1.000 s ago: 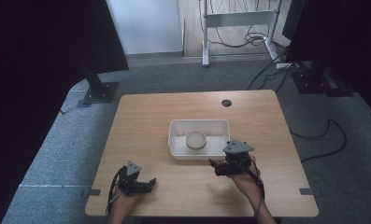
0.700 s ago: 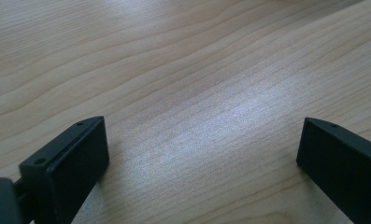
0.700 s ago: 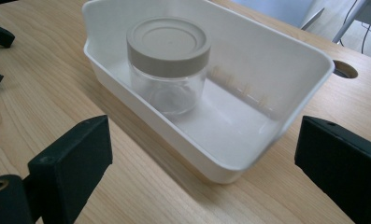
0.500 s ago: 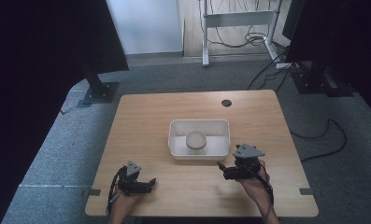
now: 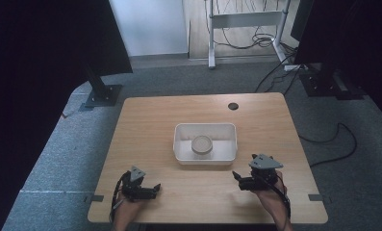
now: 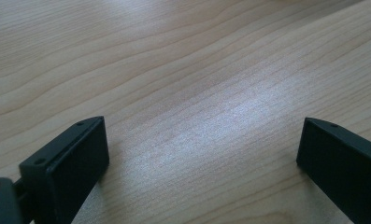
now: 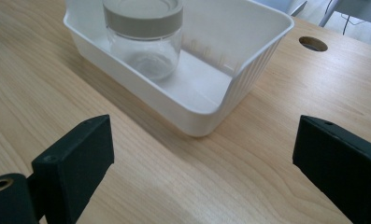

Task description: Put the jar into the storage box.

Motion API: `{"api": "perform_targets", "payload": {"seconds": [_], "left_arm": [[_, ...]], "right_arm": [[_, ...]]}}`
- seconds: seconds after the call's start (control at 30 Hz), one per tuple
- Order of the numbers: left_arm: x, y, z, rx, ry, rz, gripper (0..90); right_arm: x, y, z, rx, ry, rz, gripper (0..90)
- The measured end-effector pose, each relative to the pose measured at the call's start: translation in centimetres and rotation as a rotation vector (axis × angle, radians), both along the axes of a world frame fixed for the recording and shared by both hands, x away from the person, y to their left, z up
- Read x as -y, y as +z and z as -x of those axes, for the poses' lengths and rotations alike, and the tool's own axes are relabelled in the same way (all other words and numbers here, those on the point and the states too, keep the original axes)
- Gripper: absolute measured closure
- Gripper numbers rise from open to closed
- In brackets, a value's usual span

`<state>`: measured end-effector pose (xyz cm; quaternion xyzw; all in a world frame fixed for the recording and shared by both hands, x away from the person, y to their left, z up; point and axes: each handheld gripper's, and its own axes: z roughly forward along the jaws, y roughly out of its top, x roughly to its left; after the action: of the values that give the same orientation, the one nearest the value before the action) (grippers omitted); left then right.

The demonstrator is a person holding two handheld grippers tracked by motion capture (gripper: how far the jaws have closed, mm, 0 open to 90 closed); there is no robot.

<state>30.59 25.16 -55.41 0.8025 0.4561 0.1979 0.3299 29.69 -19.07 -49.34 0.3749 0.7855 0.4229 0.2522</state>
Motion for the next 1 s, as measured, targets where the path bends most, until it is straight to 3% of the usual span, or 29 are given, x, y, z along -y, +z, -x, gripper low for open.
{"api": "perform_targets", "payload": {"seconds": [0.53, 1.0], "left_arm": [[0.0, 0.0, 0.0, 0.000, 0.005, 0.000, 2.4], [0.0, 0.0, 0.1, 0.000, 0.006, 0.000, 2.4]], "right_arm": [[2.2, -2.4, 1.7, -0.025, -0.036, 0.001, 5.8], [4.0, -5.3, 2.8, -0.105, -0.088, 0.021, 6.7]]}}
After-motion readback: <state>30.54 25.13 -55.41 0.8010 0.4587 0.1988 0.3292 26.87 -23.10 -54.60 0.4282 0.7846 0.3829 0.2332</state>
